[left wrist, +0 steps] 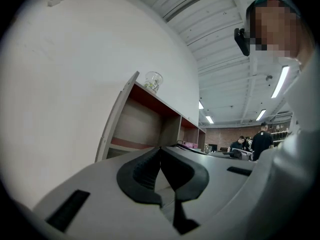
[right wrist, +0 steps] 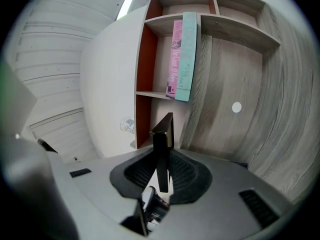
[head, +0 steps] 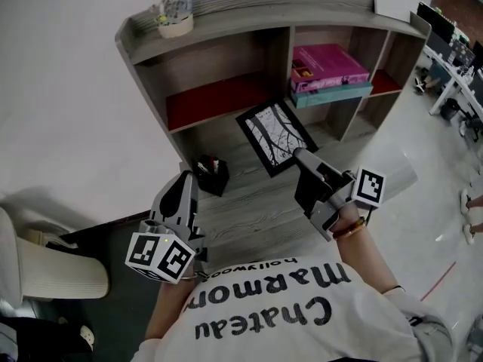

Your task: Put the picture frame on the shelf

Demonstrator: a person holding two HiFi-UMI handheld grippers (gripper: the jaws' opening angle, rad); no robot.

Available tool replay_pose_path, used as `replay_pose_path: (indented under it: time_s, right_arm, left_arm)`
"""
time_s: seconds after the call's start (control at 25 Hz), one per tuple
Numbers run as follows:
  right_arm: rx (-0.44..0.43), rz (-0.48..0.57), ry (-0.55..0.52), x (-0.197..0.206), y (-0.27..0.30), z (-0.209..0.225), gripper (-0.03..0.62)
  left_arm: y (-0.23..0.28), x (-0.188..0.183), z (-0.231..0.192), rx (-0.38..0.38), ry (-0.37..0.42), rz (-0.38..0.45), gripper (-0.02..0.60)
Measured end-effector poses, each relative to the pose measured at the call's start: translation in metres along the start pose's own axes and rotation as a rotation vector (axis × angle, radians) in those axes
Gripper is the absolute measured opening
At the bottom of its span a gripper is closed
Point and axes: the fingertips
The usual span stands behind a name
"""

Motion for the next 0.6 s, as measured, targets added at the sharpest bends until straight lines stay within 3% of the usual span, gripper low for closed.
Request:
replay_pose_path:
  time_s: [0.6]
  right_arm:
    - [0.022,0.011,0.037,-0.003,0.031,0.012,0.08]
  left_arm:
    - [0.0,0.006,-0.028,-0.01,-0.033,0.011,0.017]
Point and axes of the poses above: the fingertips, and each gripper's own axes: y forward along the fingers, z to its right, x out of its underside, and after that the axes turned 8 degrees about -x, right-handed
